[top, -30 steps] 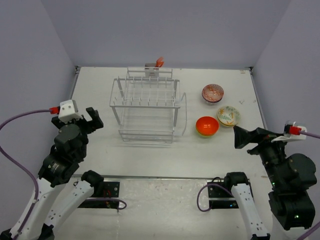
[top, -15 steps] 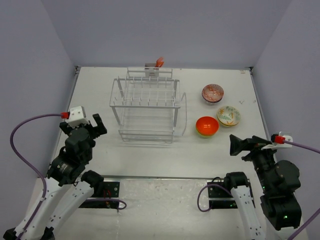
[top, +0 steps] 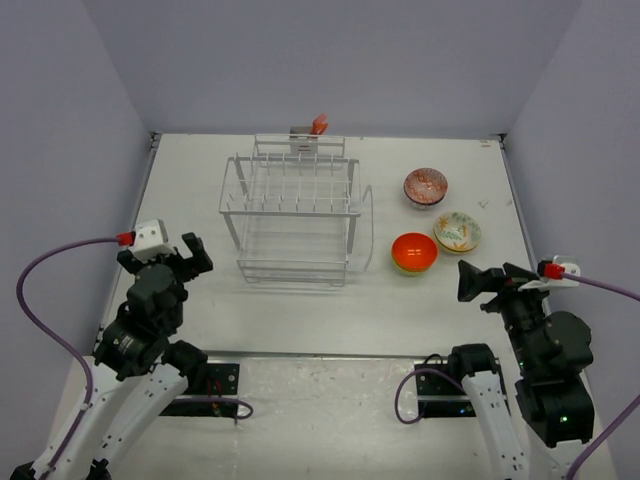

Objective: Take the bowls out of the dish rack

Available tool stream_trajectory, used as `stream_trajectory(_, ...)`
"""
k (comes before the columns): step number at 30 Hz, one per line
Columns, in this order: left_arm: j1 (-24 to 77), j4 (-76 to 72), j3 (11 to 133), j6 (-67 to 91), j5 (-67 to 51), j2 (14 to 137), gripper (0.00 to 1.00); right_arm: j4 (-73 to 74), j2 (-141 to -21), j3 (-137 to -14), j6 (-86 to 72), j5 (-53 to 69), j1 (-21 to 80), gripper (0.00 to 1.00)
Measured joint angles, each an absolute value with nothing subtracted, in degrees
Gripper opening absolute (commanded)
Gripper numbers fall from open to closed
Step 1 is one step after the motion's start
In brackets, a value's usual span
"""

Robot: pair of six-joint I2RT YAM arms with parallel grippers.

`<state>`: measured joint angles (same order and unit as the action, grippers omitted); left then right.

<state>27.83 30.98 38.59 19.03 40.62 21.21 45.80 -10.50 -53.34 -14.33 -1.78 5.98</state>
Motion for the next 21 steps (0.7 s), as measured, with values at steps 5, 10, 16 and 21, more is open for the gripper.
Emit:
stream_trajectory(5,27.8,30.6,38.5,19.0,39.9,22.0,1.00,43.1,-12.4,-51.7,-14.5,-3.7,6.0,0.99)
stream_trajectory(10,27.8,29.3,37.2,18.9,38.1,23.2,1.00,41.9,-14.5,-49.1,-14.5,-6.0,6.0,0.99)
stream_trajectory(16,27.4,28.9,36.7,18.9,36.1,25.3,1.00,41.5,-14.7,-48.3,-14.8,-6.5,6.0,0.99)
stream_trajectory(21,26.5,28.1,36.7,18.9,34.9,25.6,1.00,41.3,-15.0,-48.3,-16.2,-6.5,6.0,0.99)
